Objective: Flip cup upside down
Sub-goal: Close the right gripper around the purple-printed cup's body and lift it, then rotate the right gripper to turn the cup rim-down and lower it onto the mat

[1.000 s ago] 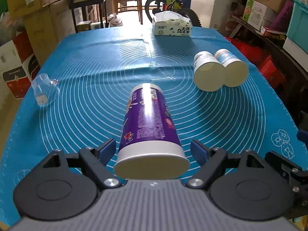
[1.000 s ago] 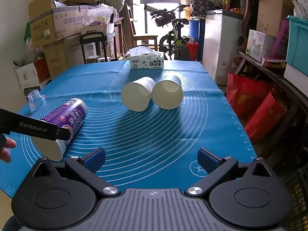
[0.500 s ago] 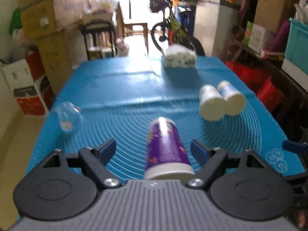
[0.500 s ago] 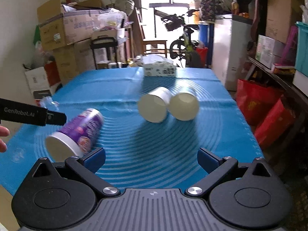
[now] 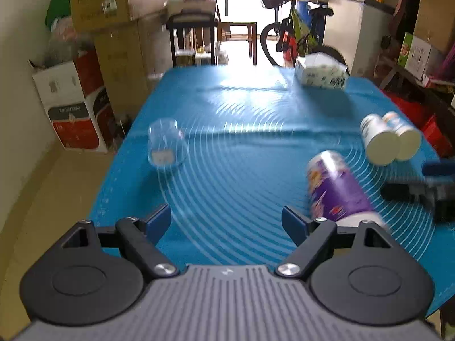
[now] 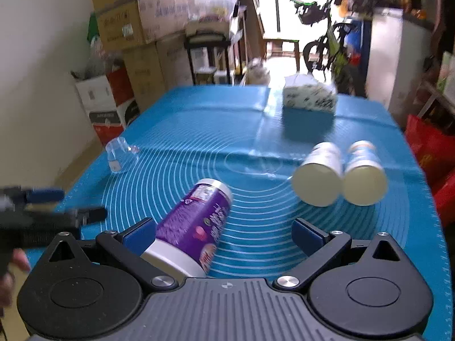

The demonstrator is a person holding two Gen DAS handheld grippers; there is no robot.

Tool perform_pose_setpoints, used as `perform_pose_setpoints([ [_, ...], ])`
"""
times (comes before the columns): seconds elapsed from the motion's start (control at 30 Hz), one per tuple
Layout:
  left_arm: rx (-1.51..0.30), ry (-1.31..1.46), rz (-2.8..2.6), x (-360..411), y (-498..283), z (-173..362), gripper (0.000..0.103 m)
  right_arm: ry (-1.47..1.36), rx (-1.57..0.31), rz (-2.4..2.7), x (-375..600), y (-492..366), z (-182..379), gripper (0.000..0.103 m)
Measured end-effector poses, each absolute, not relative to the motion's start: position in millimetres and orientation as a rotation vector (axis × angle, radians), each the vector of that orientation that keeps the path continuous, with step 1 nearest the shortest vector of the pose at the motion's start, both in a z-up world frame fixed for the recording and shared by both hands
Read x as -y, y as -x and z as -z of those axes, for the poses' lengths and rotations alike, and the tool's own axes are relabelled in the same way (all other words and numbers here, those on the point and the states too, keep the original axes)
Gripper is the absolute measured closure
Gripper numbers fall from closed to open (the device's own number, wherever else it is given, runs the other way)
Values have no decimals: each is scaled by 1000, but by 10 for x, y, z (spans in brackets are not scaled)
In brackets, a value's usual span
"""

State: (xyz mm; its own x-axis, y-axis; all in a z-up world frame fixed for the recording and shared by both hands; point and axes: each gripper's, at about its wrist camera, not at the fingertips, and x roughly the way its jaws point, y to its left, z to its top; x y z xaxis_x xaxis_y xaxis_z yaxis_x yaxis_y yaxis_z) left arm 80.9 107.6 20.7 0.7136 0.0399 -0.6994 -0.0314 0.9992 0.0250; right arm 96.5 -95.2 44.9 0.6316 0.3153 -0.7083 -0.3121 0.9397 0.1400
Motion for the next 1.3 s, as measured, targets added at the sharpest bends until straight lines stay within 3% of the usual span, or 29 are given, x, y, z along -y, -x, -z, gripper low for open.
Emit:
perform_pose_setpoints([
  [0.13, -790, 4, -42, -1202, -834, -51, 18, -81, -949, -388, 807, -1358, -384, 0],
  [0.33, -813, 30, -62, -1310, -949, 78, 18, -109, -1116, -381, 531, -1821, -225, 8],
  [0.43, -812, 37, -67, -1341, -966, 94, 18, -138, -1197, -386, 489, -2004, -96, 18],
  [0.5, -814, 43, -66, -1362, -977, 106, 18, -116, -1240, -374, 460, -2069, 10, 39],
  [0.6, -816, 47, -65, -1371, -983, 115, 18, -156, -1241, -396, 533, -2053, 55, 38],
  [0.77, -807, 60, -56, -1346, -996, 99, 18, -67, -1031, -345, 658, -1808, -154, 38],
  [1.03, -768, 88, -44, -1238, -993, 55, 18, 158, -435, -194, 798, -929, -342, 40],
  [1.3, -767, 82, -23, -1132, -970, 50, 18, 106, -381, -184, 912, -754, -146, 42],
])
